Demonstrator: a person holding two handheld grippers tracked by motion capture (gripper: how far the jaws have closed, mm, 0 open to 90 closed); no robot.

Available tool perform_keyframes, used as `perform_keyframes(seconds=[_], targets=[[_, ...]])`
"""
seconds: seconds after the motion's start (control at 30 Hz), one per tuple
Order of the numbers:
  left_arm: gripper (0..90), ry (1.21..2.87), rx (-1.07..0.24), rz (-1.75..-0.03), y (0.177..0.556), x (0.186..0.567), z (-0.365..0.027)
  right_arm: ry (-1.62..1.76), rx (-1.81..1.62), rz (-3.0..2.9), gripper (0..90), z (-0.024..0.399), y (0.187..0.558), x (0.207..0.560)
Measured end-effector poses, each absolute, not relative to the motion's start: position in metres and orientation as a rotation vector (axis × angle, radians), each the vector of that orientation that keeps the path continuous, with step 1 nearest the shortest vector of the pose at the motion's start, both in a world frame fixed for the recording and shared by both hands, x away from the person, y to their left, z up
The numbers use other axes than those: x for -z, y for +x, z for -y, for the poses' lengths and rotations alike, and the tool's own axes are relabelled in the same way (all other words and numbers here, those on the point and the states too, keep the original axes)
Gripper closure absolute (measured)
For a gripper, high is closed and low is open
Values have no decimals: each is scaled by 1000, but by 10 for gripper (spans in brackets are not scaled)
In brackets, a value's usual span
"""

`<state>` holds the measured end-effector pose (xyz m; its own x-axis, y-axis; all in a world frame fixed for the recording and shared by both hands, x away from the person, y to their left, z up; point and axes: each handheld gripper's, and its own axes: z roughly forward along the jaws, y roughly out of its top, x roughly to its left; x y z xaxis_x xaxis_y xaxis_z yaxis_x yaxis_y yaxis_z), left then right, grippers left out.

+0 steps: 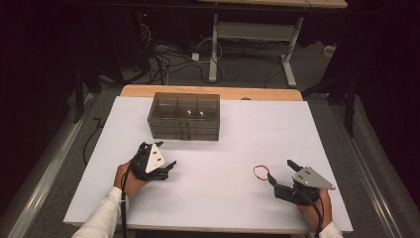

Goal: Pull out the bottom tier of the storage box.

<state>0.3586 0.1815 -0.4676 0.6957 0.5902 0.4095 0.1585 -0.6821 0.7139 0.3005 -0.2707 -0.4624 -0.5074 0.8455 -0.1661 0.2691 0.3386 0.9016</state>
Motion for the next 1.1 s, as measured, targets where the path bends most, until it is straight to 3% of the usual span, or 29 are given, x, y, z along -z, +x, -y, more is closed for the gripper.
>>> perform_keyframes(seconds=[1.1], targets=[[301, 2334, -1000, -522, 393, 485, -153, 952, -1129, -1983, 211, 268, 301, 463]])
